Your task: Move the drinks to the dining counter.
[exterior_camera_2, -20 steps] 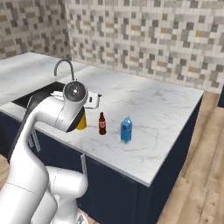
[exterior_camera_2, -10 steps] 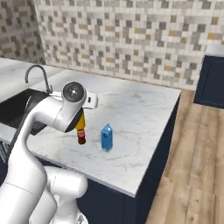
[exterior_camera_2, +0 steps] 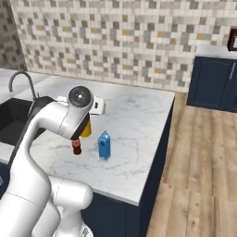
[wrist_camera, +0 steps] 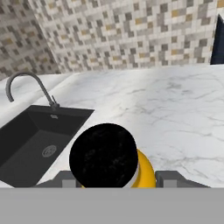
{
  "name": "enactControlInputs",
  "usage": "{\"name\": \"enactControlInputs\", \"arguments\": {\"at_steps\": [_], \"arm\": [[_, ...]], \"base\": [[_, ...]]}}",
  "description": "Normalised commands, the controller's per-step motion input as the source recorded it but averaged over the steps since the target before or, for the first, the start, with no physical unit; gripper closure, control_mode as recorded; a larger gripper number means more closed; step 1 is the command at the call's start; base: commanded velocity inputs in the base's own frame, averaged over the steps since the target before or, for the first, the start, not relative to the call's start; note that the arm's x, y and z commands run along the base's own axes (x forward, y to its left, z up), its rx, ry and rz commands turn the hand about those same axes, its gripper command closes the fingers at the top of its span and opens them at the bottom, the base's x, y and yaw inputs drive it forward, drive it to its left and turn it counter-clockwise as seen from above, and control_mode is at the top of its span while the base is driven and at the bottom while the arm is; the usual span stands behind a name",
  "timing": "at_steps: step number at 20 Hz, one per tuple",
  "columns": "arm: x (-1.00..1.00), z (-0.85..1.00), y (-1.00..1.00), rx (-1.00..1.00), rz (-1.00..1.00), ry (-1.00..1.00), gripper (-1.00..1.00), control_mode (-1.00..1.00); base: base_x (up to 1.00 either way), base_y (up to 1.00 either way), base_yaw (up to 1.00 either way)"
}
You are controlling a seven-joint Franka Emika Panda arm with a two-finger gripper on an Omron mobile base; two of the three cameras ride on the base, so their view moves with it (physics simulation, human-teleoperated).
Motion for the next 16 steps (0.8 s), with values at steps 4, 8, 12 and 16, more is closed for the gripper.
{"name": "enactControlInputs", "arguments": {"at_steps": [4,8,12,16], "arm": [[0.0,0.0,0.0,0.0,0.0,0.0,1.0,1.0],[0.0,0.0,0.0,0.0,0.0,0.0,1.0,-1.0],[0.01,-0.12,0.0,0.0,0.0,0.02,1.0,-1.0],[0.02,-0.33,0.0,0.0,0.0,0.0,1.0,-1.0]], "base": [[0.03,0.06,-0.06],[0.0,0.0,0.0],[0.0,0.0,0.0],[0.0,0.0,0.0]]}}
